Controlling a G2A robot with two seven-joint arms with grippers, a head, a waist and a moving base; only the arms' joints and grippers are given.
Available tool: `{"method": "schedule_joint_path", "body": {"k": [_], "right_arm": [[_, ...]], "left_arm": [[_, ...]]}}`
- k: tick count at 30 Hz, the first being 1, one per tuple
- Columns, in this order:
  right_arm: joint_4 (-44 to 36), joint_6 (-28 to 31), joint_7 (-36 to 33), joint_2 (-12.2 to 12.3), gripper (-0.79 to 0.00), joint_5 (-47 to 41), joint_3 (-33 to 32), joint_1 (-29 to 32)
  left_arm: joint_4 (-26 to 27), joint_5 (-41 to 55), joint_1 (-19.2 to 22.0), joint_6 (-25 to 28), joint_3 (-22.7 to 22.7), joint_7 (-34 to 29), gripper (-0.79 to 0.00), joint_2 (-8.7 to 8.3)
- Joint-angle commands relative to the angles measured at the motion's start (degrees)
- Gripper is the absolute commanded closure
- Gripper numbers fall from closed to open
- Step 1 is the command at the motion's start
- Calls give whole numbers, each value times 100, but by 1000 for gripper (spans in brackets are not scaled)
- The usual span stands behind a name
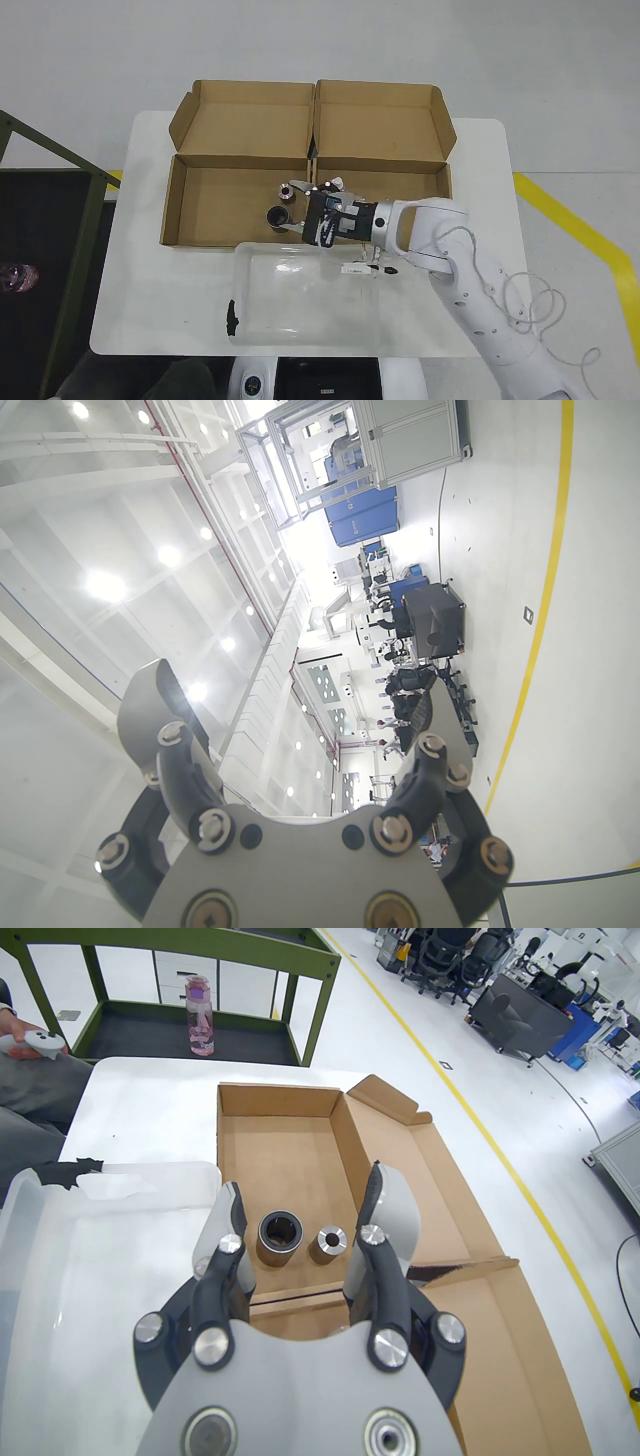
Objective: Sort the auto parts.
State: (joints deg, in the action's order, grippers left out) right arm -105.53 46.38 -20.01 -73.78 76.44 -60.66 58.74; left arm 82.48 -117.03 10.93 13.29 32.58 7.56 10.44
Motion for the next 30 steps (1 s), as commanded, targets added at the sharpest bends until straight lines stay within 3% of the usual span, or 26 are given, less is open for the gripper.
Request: {"method": "schedule_joint_path", "body": {"k": [1, 13, 30], "right_arm": [[-197, 84, 108, 59, -493, 13, -224, 258], [-734, 297, 998, 359, -542, 501, -1384, 1721], [-877, -402, 2663, 591, -733, 1176, -2712, 3234]], "left_arm": [[0, 0, 0, 0, 0, 0, -785, 0], [0, 0, 0, 0, 0, 0, -785, 0], [0, 0, 0, 0, 0, 0, -785, 0]]}}
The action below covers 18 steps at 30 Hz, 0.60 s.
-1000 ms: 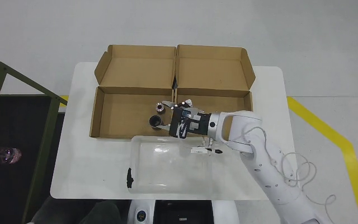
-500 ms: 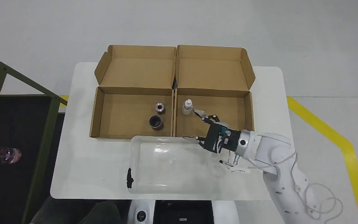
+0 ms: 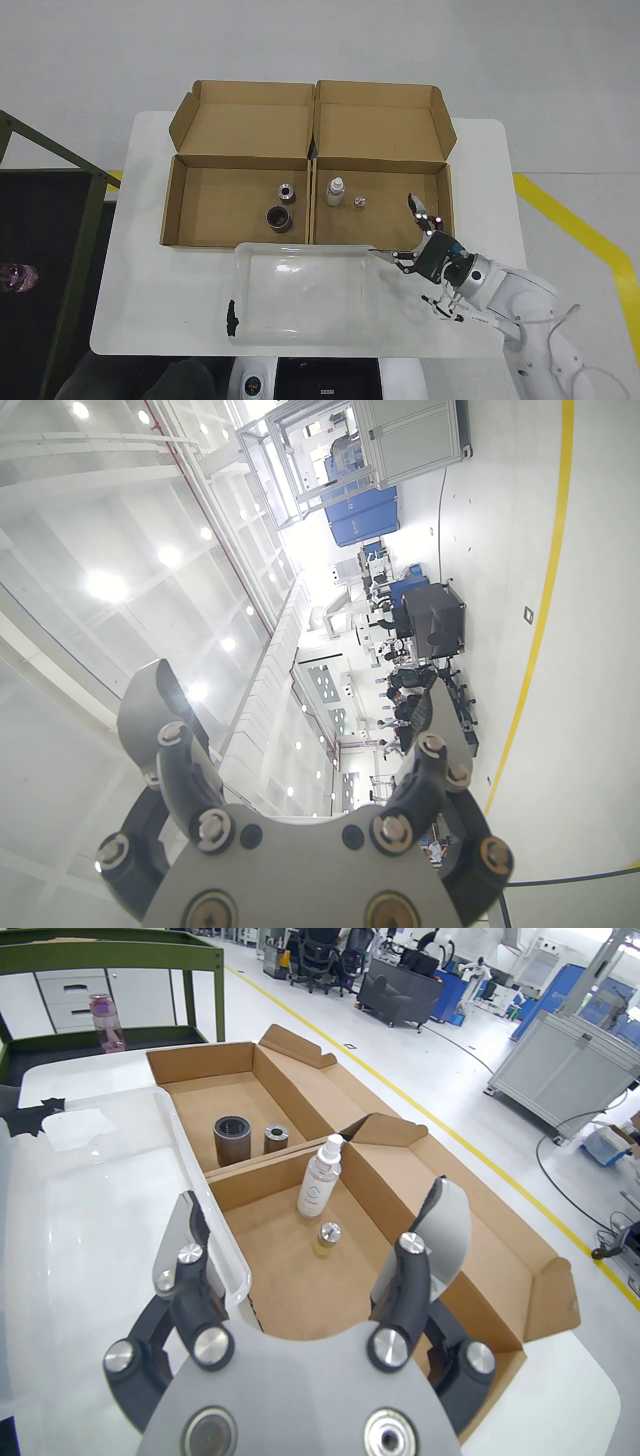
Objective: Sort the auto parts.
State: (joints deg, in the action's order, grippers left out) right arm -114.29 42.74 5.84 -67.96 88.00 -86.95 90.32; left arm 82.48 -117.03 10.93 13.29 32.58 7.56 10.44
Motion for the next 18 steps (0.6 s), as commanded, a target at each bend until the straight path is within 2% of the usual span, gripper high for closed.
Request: {"method": "schedule_joint_path", "body": {"k": [1, 14, 18], "right_arm": [[-1, -73, 167, 21, -720, 34, -166, 155], [54, -516, 962, 116, -745, -71, -1139, 1045], [52, -595, 1115, 133, -782, -123, -1345, 1240]], "left_arm": [[0, 0, 0, 0, 0, 0, -785, 0], [0, 0, 0, 0, 0, 0, -785, 0], [0, 0, 0, 0, 0, 0, -785, 0]]}}
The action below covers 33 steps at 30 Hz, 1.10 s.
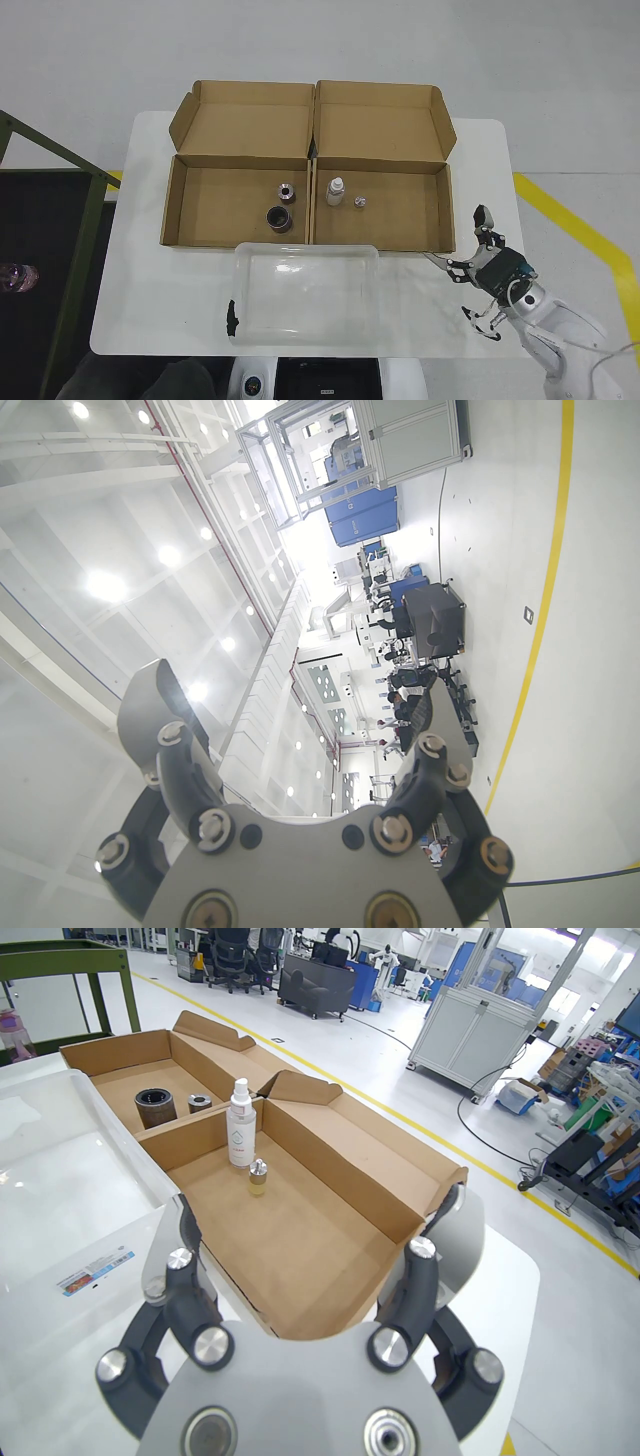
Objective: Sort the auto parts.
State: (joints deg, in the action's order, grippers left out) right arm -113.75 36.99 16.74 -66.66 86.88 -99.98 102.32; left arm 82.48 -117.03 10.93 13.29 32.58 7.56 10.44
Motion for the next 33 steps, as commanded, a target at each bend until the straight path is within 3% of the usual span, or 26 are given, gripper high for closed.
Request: {"method": "schedule_joint_path", "body": {"k": [1, 33], "right_arm": [[1, -46, 53, 5, -785, -33, -79, 83], [120, -268, 263, 26, -785, -186, -287, 288]], "left_arm": [[0, 0, 0, 0, 0, 0, -785, 0], [0, 0, 0, 0, 0, 0, -785, 0]]}}
